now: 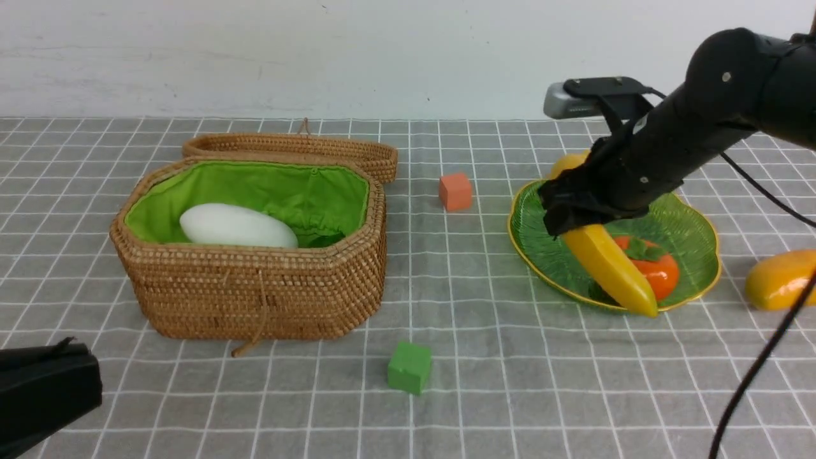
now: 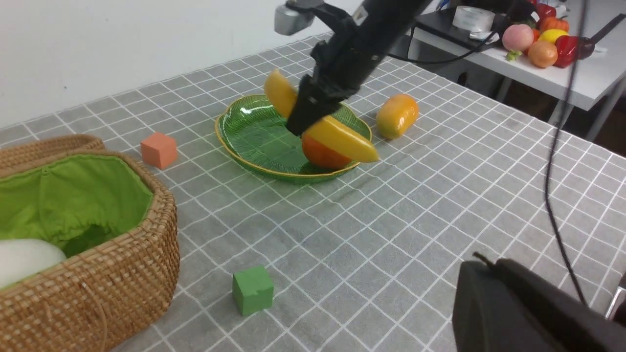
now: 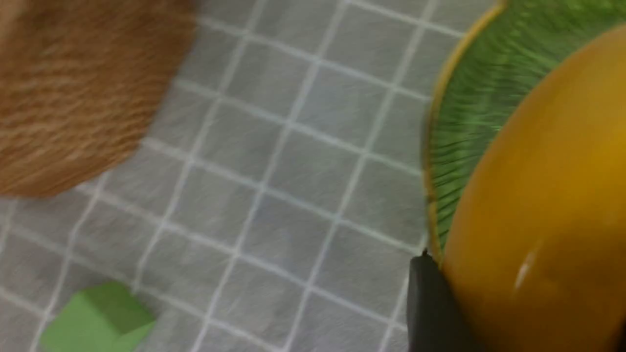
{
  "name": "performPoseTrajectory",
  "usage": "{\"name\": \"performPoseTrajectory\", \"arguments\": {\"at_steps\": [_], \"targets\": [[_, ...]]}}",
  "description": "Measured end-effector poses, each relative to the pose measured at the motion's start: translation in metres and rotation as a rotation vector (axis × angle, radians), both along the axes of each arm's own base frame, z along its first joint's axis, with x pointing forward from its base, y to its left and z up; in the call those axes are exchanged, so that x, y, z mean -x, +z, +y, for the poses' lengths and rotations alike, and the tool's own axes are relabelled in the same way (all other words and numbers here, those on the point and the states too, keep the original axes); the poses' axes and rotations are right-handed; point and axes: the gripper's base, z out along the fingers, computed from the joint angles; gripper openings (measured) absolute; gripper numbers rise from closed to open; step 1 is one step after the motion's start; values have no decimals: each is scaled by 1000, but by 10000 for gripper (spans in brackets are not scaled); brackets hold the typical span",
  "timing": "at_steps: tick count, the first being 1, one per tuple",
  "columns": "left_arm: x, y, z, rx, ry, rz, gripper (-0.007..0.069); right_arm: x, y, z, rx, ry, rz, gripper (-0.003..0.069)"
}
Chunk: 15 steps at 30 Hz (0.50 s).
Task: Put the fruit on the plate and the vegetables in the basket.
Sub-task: Use the right arm to grab a carrot and put it into the left basket
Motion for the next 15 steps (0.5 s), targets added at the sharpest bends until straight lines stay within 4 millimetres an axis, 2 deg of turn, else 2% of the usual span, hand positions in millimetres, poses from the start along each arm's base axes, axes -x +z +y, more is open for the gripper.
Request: {"name": "performPoseTrajectory", "arguments": {"at_steps": [1,6,7,10,12,13,14,15], "targets": [[0,-1,0,-1,-4,7,-13,-9,-10,-4,-1,-22,23,314],[1,-1,-1,-3,-10,16,-13,-32,-29,-8,-48,-134,-26,314],[1,-1,-1,-3,-12,19,-13,-41,-37,-11,-81,-198,-48,314],[1,-1,-1,-3,-12,20,-13,-45,-44,-14,-99,-232,-48,314],[1,-2,-1,-6,-14,22,-13,-46,-47,-14,-107,-242,-41,339],[2,-2,-1,-7,-15,25,-13,-45,-44,-14,-110,-241,-37,393],[2,-2,-1,-6,-16,26,-13,-44,-44,-14,-110,-239,-33,404],[2,-2,-1,-5,-17,27,-13,-43,-41,-14,-111,-237,-30,445]]}}
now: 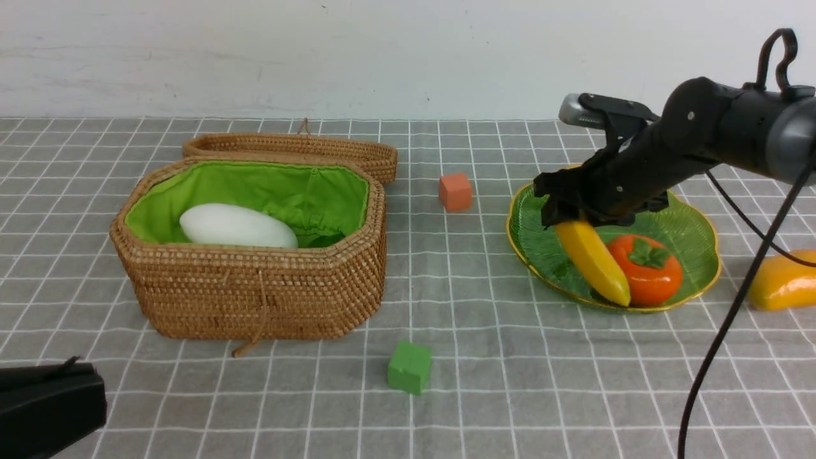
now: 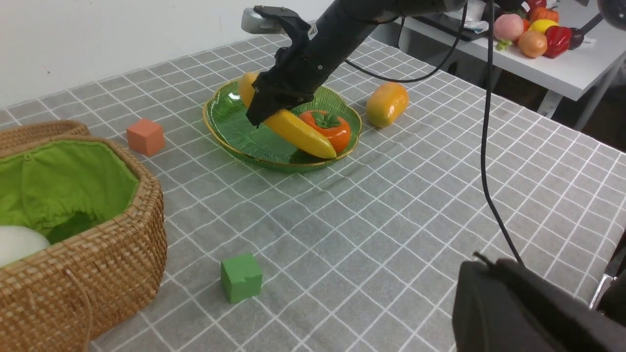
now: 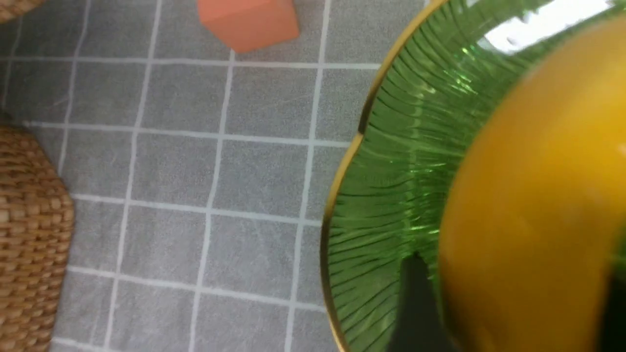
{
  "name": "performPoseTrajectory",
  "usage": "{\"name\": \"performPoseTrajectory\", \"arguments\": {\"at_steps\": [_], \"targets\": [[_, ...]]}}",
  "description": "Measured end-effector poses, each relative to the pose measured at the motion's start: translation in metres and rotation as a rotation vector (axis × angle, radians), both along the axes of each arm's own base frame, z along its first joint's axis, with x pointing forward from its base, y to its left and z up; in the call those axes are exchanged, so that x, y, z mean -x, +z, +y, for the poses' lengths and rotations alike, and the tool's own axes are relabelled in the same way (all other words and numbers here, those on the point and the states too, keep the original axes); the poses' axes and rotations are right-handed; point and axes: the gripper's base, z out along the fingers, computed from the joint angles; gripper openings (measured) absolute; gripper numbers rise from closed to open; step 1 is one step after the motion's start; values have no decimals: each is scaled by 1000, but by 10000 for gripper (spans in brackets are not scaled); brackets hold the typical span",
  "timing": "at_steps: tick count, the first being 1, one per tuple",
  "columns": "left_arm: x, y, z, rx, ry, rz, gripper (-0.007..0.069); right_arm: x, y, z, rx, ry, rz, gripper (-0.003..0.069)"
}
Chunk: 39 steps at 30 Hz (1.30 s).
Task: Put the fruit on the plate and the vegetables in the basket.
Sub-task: Use the right arm to grab a carrot and put it into the left basket, then use the right arm to grab a mango and put it into the right plate
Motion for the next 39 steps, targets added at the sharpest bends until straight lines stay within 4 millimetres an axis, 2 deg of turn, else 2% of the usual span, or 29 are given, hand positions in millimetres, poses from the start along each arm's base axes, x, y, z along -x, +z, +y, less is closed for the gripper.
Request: {"name": "performPoseTrajectory", "arguments": {"at_steps": [1,2,3,5,8,9,10,11,14,15,16,19,22,24,29,32,34,39], "targets": [[0,0,0,1,-1,1,-13,2,4,0,-1,5,5,489],[0,0,0,4,-2,3,-13,9,18,-1,3,21,7,579],[0,0,0,6,-4,5,-13,12,24,-1,6,27,9,603],[1,0,-1,14,-8,10,-13,28,54,-6,44,49,-12,657],[2,1,-2,33,-20,24,-13,47,88,-27,119,-1,-30,643],[2,1,-2,44,-26,31,-13,54,96,-44,154,-69,-17,615],[2,1,-3,46,-27,33,-13,54,96,-45,160,-77,-11,615],[3,2,-3,58,-33,40,-13,60,98,-73,189,-191,24,576],[4,2,-4,70,-41,49,-13,66,80,-125,197,-393,130,518],[4,2,-4,69,-42,50,-13,66,77,-132,193,-420,144,514],[4,1,-4,67,-45,56,-13,66,67,-153,173,-492,184,511],[6,-1,-4,52,-58,75,-13,61,38,-192,53,-629,246,556],[6,-1,-5,53,-63,81,-13,55,22,-207,-8,-680,260,604],[7,-1,-5,62,-69,88,-13,51,4,-221,-31,-716,286,644],[7,0,-6,70,-73,93,-13,33,-21,-231,-62,-730,293,655],[7,0,-6,72,-74,94,-13,24,-34,-232,-50,-696,305,633],[7,0,-6,75,-76,96,-13,22,-51,-232,-46,-675,342,603],[7,0,-6,76,-77,97,-11,19,-56,-233,-35,-643,347,554]]}}
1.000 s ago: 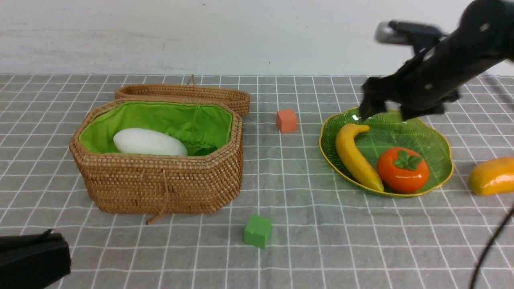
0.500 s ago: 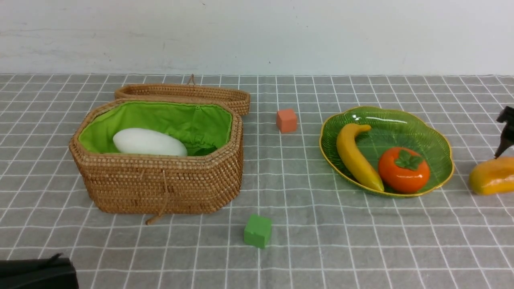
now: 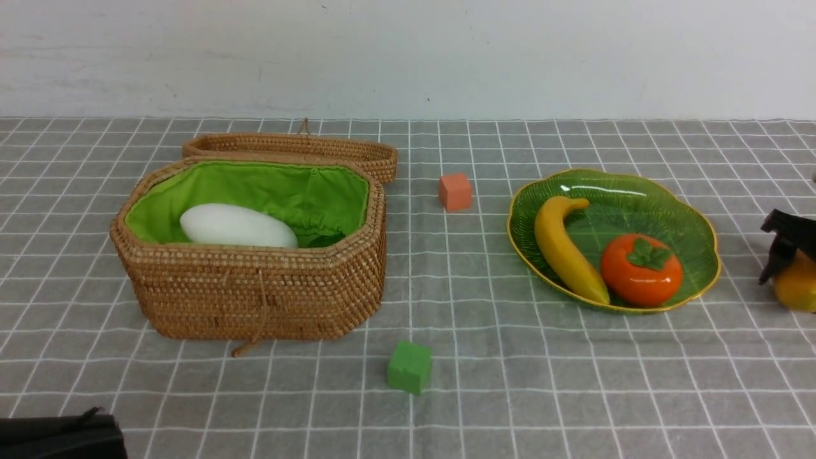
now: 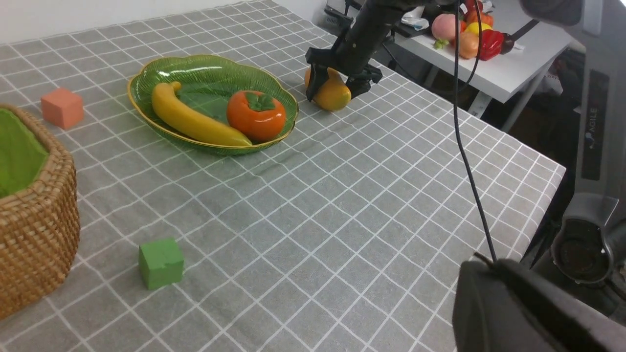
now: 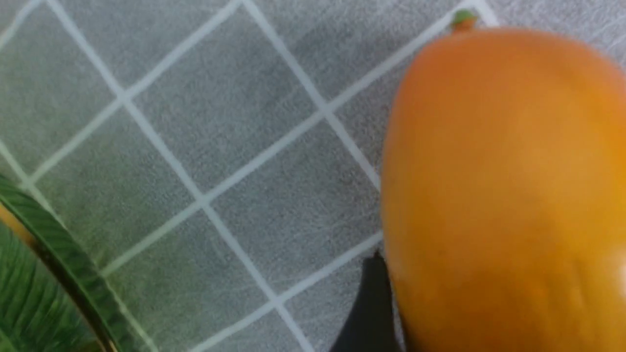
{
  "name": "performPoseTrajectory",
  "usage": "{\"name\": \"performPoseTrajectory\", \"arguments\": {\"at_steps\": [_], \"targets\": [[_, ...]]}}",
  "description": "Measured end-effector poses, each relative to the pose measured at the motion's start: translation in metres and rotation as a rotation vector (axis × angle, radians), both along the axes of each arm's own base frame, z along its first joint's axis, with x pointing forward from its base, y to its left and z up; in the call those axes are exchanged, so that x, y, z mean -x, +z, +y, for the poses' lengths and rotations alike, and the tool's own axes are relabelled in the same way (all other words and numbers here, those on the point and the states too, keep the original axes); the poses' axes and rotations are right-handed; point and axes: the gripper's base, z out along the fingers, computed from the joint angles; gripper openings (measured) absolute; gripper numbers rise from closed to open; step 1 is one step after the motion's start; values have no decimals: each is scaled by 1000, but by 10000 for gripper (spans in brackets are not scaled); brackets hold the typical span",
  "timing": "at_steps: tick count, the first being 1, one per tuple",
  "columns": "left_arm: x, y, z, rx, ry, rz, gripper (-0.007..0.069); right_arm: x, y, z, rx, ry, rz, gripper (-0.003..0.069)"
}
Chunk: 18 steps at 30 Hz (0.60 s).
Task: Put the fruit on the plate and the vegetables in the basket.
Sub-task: Use the right arm to grab a mango and put it into the right plate
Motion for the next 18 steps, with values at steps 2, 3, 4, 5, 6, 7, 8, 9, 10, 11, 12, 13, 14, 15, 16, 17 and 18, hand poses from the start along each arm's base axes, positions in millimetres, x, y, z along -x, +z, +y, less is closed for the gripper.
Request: {"name": "performPoseTrajectory", "arguments": {"at_steps": [2,3,4,5,6,7,8,9,10,11,12,13,14,15,16,17,18], "targets": [[0,0,0,1,0,0,-10,-1,-1,0,5,27,2,538],[0,0,0,1,0,0,-10,-1,-1,0,6,33,3,531],[0,0,0,1,0,0,-10,-1,-1,0,7,35,2,519],[0,0,0,1,0,0,-10,-1,0,0,7,37,1,510],[0,0,0,1,0,0,-8,-1,0,0,7,37,1,507],[0,0,0,1,0,0,-8,-2,0,0,8,39,0,507],[0,0,0,1,0,0,-8,-1,0,0,8,41,0,507],[0,0,0,1,0,0,-8,0,3,1,9,60,2,507],[0,0,0,1,0,0,-8,0,3,1,7,61,4,507],[0,0,0,1,0,0,-8,2,8,2,4,76,11,507],[0,0,0,2,0,0,-7,4,14,5,2,90,14,507],[0,0,0,2,1,-1,-6,6,24,8,8,100,1,507],[0,0,0,4,2,-3,-6,7,37,14,17,123,-18,507],[0,1,0,6,4,-4,-6,8,50,21,29,150,-46,507],[0,1,0,6,4,-5,-6,8,53,23,32,162,-52,507],[-1,1,0,10,7,-8,-6,8,76,47,49,251,-115,507],[-1,1,0,11,7,-9,-6,7,78,50,51,268,-125,507]]}}
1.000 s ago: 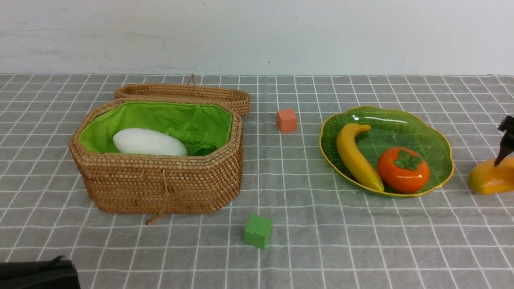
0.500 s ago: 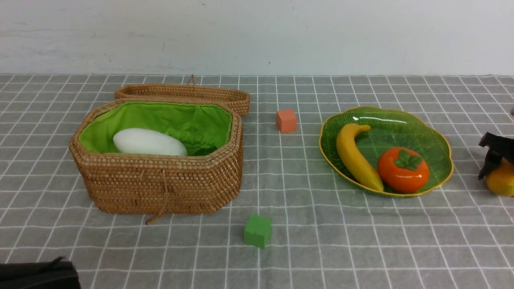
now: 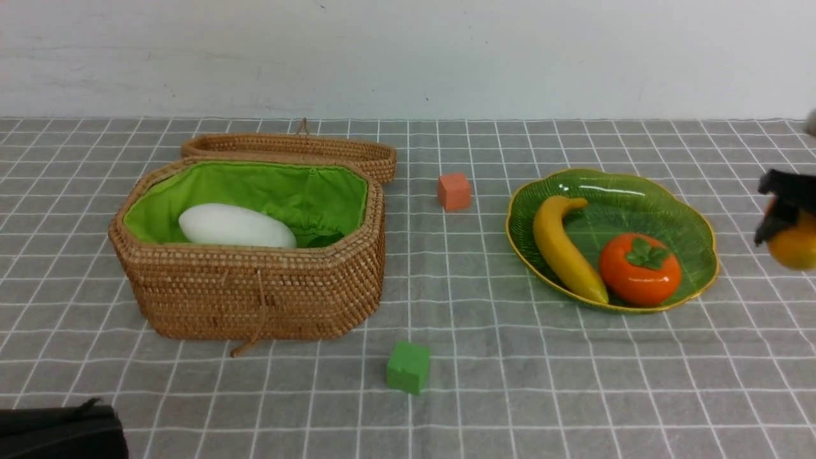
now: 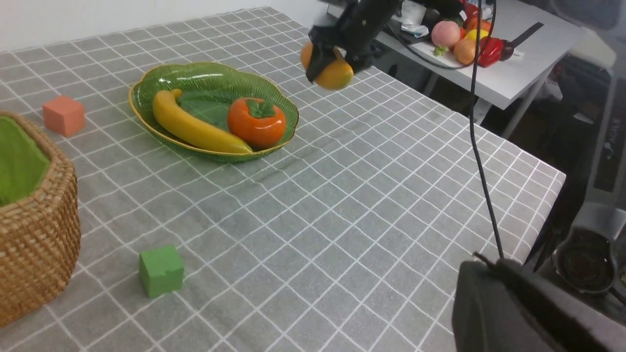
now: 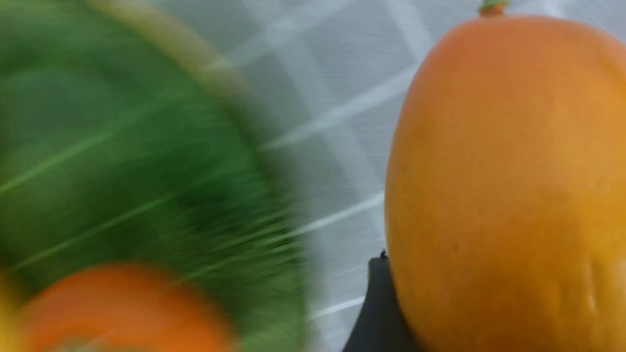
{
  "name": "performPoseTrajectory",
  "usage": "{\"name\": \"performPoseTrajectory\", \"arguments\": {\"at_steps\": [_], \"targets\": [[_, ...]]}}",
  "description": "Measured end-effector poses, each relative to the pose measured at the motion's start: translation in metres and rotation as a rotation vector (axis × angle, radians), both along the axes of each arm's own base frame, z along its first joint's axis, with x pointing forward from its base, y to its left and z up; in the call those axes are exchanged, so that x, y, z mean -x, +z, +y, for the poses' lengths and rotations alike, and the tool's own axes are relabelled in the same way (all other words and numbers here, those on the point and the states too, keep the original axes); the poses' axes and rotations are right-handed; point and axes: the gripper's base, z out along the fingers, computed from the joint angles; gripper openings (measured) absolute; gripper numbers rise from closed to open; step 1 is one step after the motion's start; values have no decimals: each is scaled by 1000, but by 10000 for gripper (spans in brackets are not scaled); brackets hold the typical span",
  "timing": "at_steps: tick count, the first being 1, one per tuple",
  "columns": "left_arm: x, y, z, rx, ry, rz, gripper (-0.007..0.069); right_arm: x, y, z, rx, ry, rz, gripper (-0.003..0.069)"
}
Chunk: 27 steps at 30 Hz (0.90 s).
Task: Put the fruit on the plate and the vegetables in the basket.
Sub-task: Use the right arm to grab a mango and put it into the right plate
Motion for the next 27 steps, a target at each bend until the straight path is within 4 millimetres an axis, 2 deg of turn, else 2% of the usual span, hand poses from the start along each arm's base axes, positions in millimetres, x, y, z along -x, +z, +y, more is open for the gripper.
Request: {"name": "performPoseTrajectory", "arguments": {"at_steps": [3,6,8,9,10,12,15,18,21,23,27], "targets": [[0,0,0,0,3,-3,-5,-11,15,55,30,196,-119,507],[-2,0,1,-21,15,-35,-2,-25,0,88,73,308,-187,507],[-4,1,3,-38,37,-73,-2,-35,-14,99,98,334,-219,507],[-4,1,3,-41,39,-75,-2,-35,-14,99,98,334,-219,507],[-6,3,4,-41,56,-98,-2,-41,-24,103,111,339,-238,517],[-7,4,5,-39,75,-124,-2,-45,-33,106,125,345,-250,584],[-9,6,6,-34,91,-146,1,-47,-34,107,143,350,-265,666],[-10,8,6,-26,102,-161,3,-47,-31,107,164,360,-276,673],[-10,8,6,-25,105,-165,5,-42,-23,106,184,385,-257,649],[-10,8,7,-28,106,-167,6,-33,-9,107,186,410,-229,608],[-12,8,8,-45,130,-194,0,-3,32,108,163,446,-155,459]]}}
